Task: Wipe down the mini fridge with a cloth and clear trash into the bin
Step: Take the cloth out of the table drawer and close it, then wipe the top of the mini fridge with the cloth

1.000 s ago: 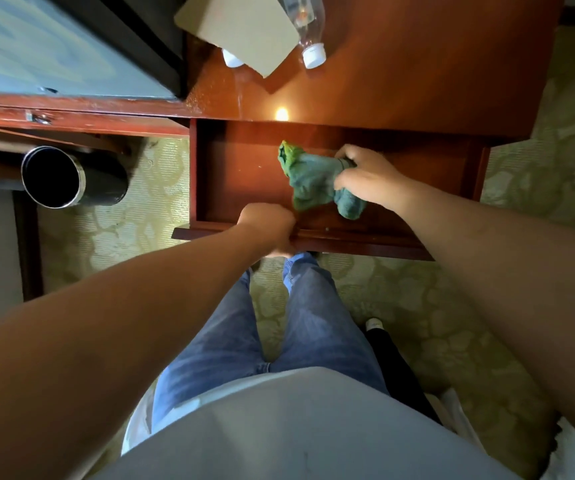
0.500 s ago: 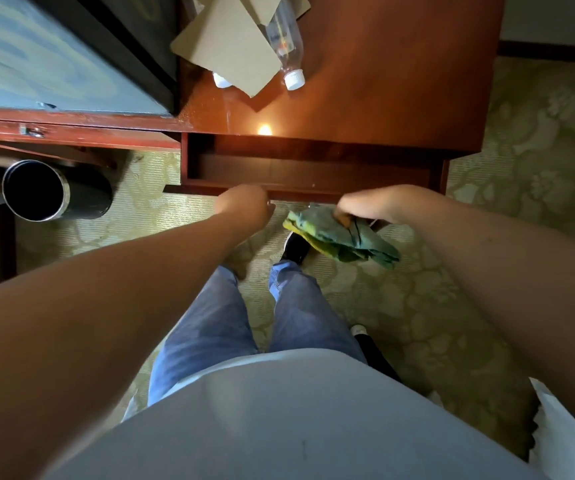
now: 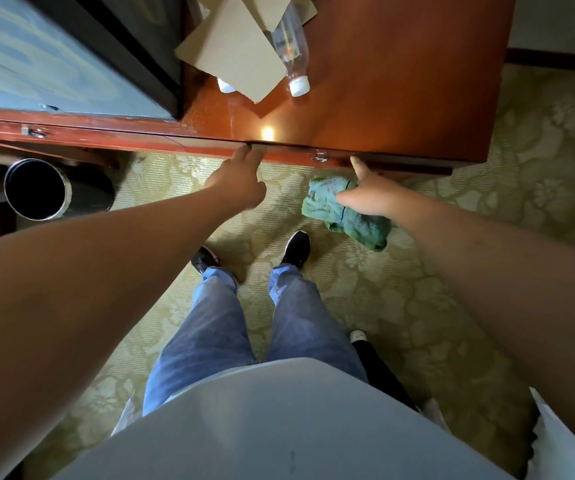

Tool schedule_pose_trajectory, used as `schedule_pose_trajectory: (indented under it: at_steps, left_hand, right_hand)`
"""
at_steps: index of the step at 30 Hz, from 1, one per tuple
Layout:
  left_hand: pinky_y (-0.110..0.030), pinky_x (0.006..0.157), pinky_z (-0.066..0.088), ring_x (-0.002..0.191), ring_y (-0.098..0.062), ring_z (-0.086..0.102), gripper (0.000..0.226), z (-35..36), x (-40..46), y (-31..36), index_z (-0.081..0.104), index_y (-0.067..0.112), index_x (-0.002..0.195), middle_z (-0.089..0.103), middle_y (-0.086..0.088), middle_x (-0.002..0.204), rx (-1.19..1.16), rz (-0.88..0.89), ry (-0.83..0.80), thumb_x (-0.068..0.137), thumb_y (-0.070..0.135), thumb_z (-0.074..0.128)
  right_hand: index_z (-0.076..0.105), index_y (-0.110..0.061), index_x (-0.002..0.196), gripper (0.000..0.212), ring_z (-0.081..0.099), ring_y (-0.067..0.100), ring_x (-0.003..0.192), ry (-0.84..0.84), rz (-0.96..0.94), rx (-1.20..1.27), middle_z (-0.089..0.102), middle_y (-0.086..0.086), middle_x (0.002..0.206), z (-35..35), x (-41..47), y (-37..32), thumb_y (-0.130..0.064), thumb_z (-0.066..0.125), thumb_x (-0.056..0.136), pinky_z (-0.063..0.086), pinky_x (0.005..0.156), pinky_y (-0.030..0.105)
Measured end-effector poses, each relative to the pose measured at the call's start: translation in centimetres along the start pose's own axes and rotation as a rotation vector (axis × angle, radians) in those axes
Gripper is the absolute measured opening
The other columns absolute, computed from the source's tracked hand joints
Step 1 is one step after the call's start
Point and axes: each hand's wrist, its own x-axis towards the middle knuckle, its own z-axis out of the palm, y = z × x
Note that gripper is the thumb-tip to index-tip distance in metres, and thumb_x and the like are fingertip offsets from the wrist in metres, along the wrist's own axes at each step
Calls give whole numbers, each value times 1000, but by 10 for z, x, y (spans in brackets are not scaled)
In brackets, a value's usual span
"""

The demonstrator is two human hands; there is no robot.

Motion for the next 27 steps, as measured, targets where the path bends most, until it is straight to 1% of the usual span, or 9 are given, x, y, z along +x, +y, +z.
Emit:
schedule_pose_trajectory:
  at_steps: [2,4,5,7,10,14,18,22,27]
  left_hand:
    - [-43,85,51,132,-34,46,67,0,-3,2,23,28,154,16,-2,162,-9,6,-14,92,29,51]
    - [-46,89,52,130,-34,48,63,-3,-6,7,26,25,153,21,-5,161,-20,26,-19,95,33,50]
    - [-47,94,51,130,-34,48,61,-7,-9,10,28,24,153,24,-6,160,-36,43,-18,97,36,49]
    - [-46,105,44,135,-30,45,61,-18,-14,18,31,23,153,30,-6,158,-114,107,-14,98,45,49]
    - [-35,108,36,138,-22,42,71,-45,-23,31,32,25,152,34,1,157,-191,228,-41,93,57,54]
    - [-29,105,32,136,-15,41,73,-91,-35,44,40,32,147,41,8,152,-68,413,-60,85,60,65]
    - [-38,93,46,113,-17,53,53,-142,-51,49,55,36,130,60,10,124,68,437,56,83,59,66]
    - [-31,64,38,93,-18,57,35,-204,-70,51,59,29,118,62,9,100,178,476,161,91,51,61]
    - [-34,66,43,84,-19,57,17,-282,-99,55,56,24,104,60,5,94,203,467,255,93,35,62]
  right_hand:
    - [23,-34,157,82,62,13,68,-33,-26,-34,68,1,121,2,-3,-2,-48,53,82,47,56,31]
    - [56,-26,115,41,59,17,79,-81,-63,-92,64,1,108,1,-5,-6,-50,52,82,44,66,33]
    - [50,-28,89,23,50,16,70,-95,-83,-98,54,-2,88,-1,-8,-9,-49,52,80,37,61,33]
    - [38,-25,75,27,36,16,63,-108,-114,-57,37,-5,76,-8,-12,-16,-44,56,78,27,59,33]
    - [47,-25,76,24,41,17,64,-94,-177,-34,43,-4,75,-25,-27,-32,-43,62,78,31,61,34]
    - [56,-27,74,14,48,10,58,-74,-327,-94,52,-9,70,-58,-55,-64,-37,64,80,35,53,25]
    - [58,-32,68,14,48,13,64,-19,-435,-167,54,-6,73,-93,-90,-101,-38,65,79,33,58,29]
    - [58,-34,78,11,44,14,59,74,-494,-279,54,-6,71,-133,-130,-138,-44,62,78,31,60,33]
    - [64,-41,103,24,55,14,85,232,-616,-353,55,-15,91,-184,-181,-185,-49,64,80,38,67,30]
